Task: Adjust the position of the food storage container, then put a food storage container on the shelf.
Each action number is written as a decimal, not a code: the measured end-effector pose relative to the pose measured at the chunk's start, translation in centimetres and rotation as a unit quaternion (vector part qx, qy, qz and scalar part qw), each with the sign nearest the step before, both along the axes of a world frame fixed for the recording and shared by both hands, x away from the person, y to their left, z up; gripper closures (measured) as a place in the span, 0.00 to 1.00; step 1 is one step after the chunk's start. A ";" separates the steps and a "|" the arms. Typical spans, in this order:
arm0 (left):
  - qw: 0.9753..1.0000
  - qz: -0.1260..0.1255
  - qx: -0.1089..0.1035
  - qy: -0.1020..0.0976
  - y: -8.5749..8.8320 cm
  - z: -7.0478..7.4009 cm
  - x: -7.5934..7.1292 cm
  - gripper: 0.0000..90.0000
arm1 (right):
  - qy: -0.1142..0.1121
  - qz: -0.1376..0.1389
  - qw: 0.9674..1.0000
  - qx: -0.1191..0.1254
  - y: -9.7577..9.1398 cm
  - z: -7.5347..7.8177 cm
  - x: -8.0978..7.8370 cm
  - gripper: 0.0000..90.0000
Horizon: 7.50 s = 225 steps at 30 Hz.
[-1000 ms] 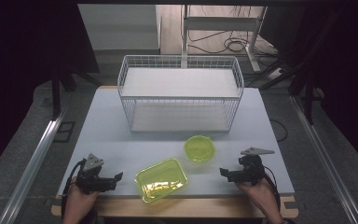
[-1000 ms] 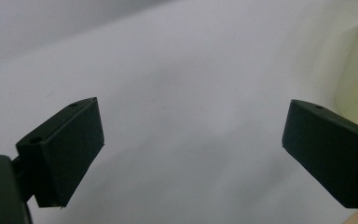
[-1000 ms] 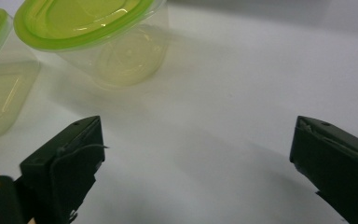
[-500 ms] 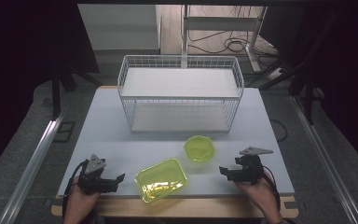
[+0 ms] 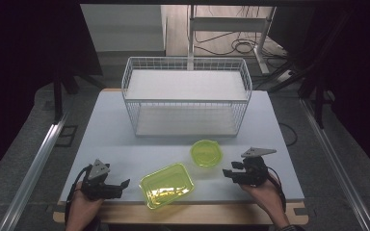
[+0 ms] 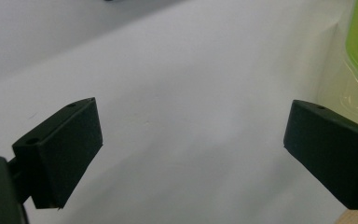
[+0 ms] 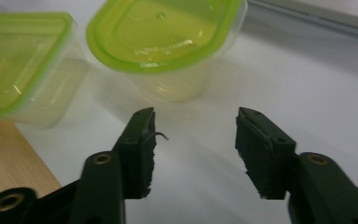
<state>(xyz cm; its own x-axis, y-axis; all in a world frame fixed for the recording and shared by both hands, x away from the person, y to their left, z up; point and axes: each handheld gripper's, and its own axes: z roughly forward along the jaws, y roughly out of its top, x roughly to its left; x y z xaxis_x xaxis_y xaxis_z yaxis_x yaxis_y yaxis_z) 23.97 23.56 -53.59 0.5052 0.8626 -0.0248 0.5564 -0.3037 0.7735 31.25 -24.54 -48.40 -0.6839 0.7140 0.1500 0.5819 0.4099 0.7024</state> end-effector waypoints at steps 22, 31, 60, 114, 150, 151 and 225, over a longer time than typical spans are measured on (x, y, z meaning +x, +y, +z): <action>1.000 0.002 -0.004 0.002 0.0 -0.1 0.1 0.05 | -0.026 0.064 0.998 0.001 4.9 3.3 2.6 0.99; 1.000 0.001 -0.001 0.004 -0.1 -0.1 0.1 0.05 | -0.026 0.097 0.995 -0.001 8.3 3.0 3.5 0.99; 1.000 -0.001 0.004 0.006 -0.2 -0.1 0.1 0.05 | -0.012 0.086 0.995 -0.046 11.2 0.6 6.5 0.99; 0.998 -0.039 0.043 0.026 -1.9 1.0 -1.4 0.26 | -0.038 -0.048 0.998 -0.015 -2.5 1.2 3.4 0.96; 0.979 -0.175 0.013 0.105 -9.4 0.7 -1.2 0.97 | 0.019 0.045 0.999 -0.004 1.6 -0.4 -2.4 0.98; 0.979 -0.174 0.009 0.103 -9.6 0.7 -1.0 0.97 | 0.021 0.049 0.999 -0.005 1.8 -0.5 -2.5 0.98; 0.993 -0.115 0.030 0.020 -8.0 0.2 -0.7 0.02 | -0.002 0.036 0.999 0.007 1.0 -1.9 -1.3 0.11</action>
<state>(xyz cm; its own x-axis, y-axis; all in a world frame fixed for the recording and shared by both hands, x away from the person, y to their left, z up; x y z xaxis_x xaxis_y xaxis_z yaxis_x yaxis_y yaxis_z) 23.27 15.59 -53.37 0.6888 0.7250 -0.0002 0.4966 -0.4717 0.7286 30.00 -23.58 -50.26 -0.7334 0.6613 0.1574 0.5492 0.4400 0.7104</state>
